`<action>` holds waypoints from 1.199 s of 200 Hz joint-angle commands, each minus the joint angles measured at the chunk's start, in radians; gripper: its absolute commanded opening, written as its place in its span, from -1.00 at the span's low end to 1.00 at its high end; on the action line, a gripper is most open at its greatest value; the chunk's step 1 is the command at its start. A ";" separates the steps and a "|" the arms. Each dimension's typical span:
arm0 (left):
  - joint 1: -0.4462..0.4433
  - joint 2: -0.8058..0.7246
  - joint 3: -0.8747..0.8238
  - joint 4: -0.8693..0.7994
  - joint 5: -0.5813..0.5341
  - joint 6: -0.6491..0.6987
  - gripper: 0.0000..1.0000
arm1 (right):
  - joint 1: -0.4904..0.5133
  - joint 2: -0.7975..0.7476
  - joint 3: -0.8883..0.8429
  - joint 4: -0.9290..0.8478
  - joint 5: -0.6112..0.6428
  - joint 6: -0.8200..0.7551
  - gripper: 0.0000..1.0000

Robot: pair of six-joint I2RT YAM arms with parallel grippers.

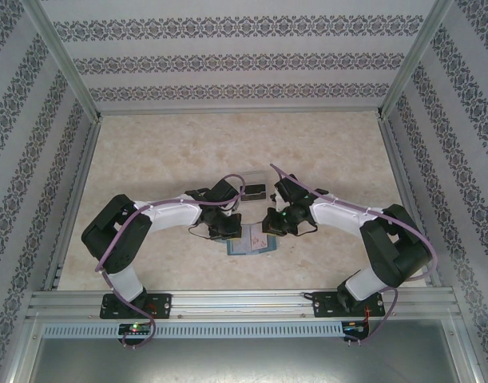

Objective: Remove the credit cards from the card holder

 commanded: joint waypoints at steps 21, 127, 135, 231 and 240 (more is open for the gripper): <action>-0.014 0.028 -0.001 -0.083 -0.043 0.028 -1.00 | -0.010 -0.018 0.020 -0.083 0.059 -0.044 -0.79; -0.014 0.031 -0.002 -0.067 -0.032 0.027 -1.00 | 0.021 -0.009 0.056 -0.067 0.031 -0.014 -0.74; -0.014 0.031 -0.001 -0.067 -0.030 0.029 -1.00 | 0.027 -0.004 0.062 -0.069 0.031 -0.011 -0.73; -0.014 0.029 -0.004 -0.064 -0.024 0.034 -1.00 | 0.083 -0.002 0.088 -0.081 0.048 0.024 -0.63; -0.014 0.029 -0.005 -0.063 -0.024 0.035 -1.00 | 0.086 -0.004 0.087 -0.084 0.049 0.029 -0.64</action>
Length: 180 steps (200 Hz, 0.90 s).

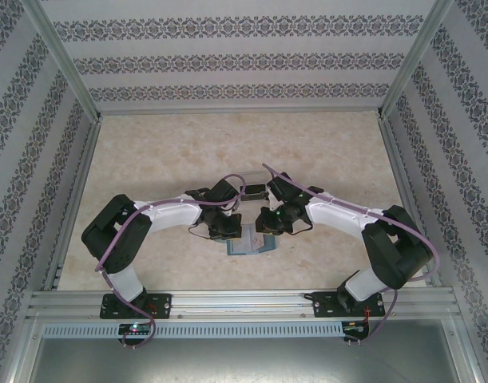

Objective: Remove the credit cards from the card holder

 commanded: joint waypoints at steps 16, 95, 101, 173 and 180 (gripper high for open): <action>-0.014 0.029 -0.009 -0.057 -0.025 0.020 -1.00 | 0.021 0.000 0.016 -0.034 0.026 0.026 -0.63; -0.014 0.024 -0.007 -0.060 -0.022 0.019 -1.00 | 0.029 -0.004 0.014 -0.046 0.041 0.031 -0.74; -0.014 0.025 -0.006 -0.063 -0.023 0.020 -1.00 | 0.030 -0.006 0.015 -0.048 0.043 0.031 -0.75; -0.014 -0.007 0.017 -0.086 -0.029 0.021 -1.00 | 0.030 -0.042 0.026 -0.078 0.057 0.030 -0.81; -0.014 -0.013 0.021 -0.087 -0.029 0.020 -1.00 | 0.030 -0.047 0.028 -0.082 0.059 0.029 -0.81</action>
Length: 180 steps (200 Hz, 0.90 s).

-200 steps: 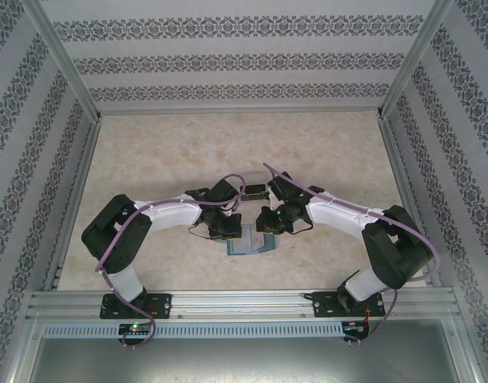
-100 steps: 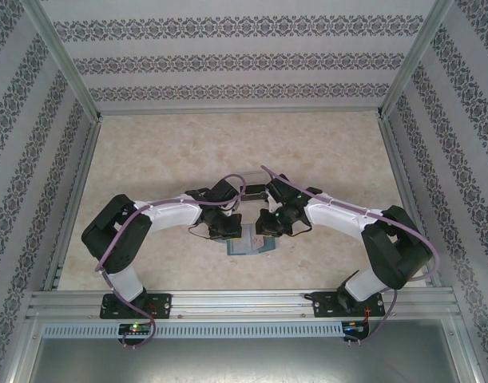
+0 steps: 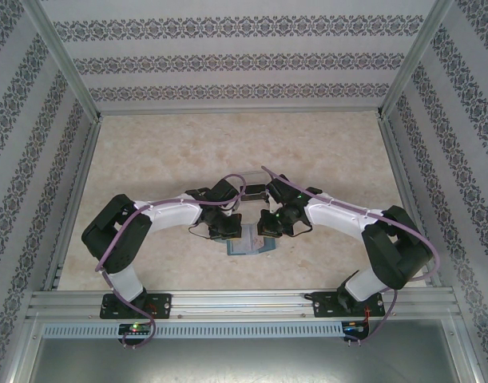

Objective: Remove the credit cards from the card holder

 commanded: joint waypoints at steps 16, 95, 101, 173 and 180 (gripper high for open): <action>-0.013 -0.030 0.019 -0.077 -0.033 0.013 -1.00 | 0.011 -0.054 0.030 -0.050 0.036 0.004 -0.83; -0.013 -0.057 0.038 -0.101 -0.050 0.022 -1.00 | 0.005 -0.076 0.063 -0.083 0.055 -0.064 -1.00; -0.014 -0.059 0.038 -0.103 -0.052 0.024 -1.00 | 0.002 -0.075 0.067 -0.085 0.052 -0.080 -1.00; -0.006 -0.110 0.009 -0.113 -0.080 0.022 -1.00 | -0.011 -0.016 0.186 -0.178 0.049 -0.451 -1.00; -0.005 -0.112 0.007 -0.114 -0.081 0.023 -1.00 | -0.010 -0.008 0.206 -0.197 0.067 -0.506 -1.00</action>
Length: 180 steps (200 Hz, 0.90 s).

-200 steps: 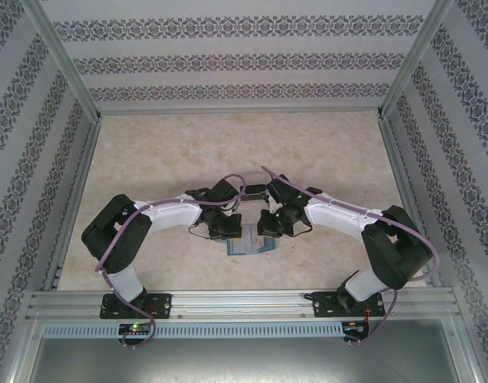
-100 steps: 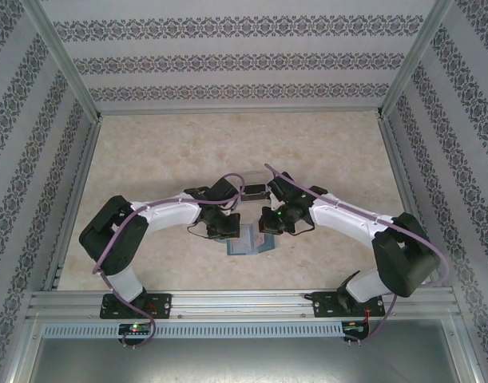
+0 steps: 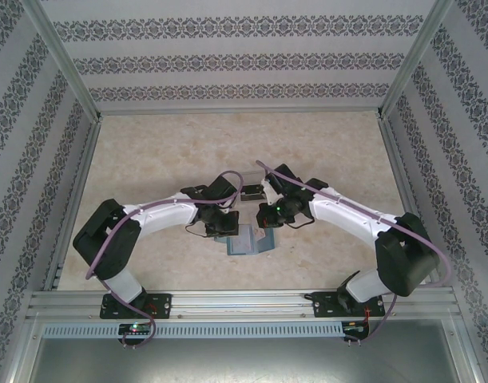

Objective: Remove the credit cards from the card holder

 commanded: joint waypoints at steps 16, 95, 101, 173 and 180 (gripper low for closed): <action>-0.002 -0.043 -0.017 -0.037 -0.026 0.019 -1.00 | -0.010 0.050 0.101 -0.096 0.077 -0.332 -1.00; 0.021 -0.093 -0.077 -0.020 -0.036 0.021 -1.00 | -0.068 0.191 0.362 -0.292 0.113 -0.821 -1.00; 0.026 -0.097 -0.082 -0.019 -0.034 0.021 -1.00 | -0.076 0.211 0.394 -0.317 0.118 -0.847 -1.00; 0.069 -0.177 -0.138 -0.040 -0.044 0.028 -1.00 | -0.108 0.371 0.669 -0.490 0.152 -1.207 -1.00; 0.072 -0.184 -0.144 -0.035 -0.041 0.023 -1.00 | -0.108 0.386 0.691 -0.496 0.165 -1.224 -1.00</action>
